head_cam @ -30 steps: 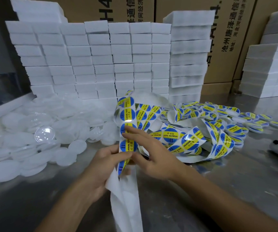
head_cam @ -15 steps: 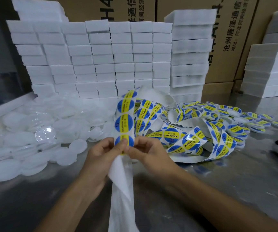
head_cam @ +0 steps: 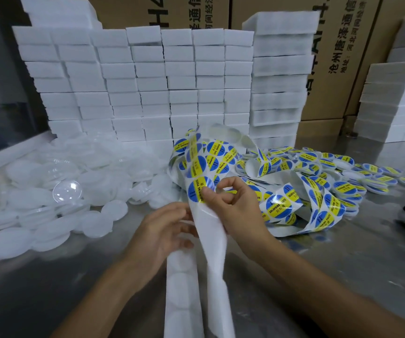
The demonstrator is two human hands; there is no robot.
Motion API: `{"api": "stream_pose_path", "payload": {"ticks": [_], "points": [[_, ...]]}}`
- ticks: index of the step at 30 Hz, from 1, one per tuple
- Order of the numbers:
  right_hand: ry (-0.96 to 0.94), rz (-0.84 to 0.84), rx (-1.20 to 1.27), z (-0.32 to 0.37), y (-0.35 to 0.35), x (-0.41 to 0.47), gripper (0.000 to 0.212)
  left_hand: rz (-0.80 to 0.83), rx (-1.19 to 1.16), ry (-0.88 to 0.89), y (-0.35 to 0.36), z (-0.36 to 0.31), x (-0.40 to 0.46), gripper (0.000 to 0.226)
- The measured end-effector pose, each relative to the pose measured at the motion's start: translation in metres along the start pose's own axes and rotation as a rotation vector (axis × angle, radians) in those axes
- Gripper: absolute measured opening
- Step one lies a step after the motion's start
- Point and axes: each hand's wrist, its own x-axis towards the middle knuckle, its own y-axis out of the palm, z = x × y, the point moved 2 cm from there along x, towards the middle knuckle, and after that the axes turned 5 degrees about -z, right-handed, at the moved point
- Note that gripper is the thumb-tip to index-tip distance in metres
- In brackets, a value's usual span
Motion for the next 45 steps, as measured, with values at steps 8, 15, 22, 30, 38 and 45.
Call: {"api": "stream_pose_path", "payload": {"ticks": [8,15,22,30,38,45], "points": [[-0.652,0.028,-0.654,-0.003,0.0,-0.007,0.009,-0.27,0.084,0.092,-0.003,0.003,0.001,0.015],[-0.985,0.115,-0.903,0.002,0.003,-0.01,0.016,-0.271,0.369,0.252,-0.002,0.006,0.001,0.02],[-0.923,0.145,-0.91,0.003,0.006,-0.012,0.013,-0.229,0.504,0.353,-0.005,0.006,0.004,0.02],[-0.147,-0.125,-0.334,-0.003,-0.012,0.007,0.014,-0.385,0.59,0.34,-0.015,0.013,0.009,0.025],[0.23,0.211,0.296,-0.007,0.011,-0.006,0.005,-0.409,0.786,0.395,-0.022,0.021,0.011,0.022],[0.292,0.193,0.132,-0.014,0.013,-0.012,0.019,-0.538,1.127,0.489,-0.03,0.002,0.007,0.013]]}}
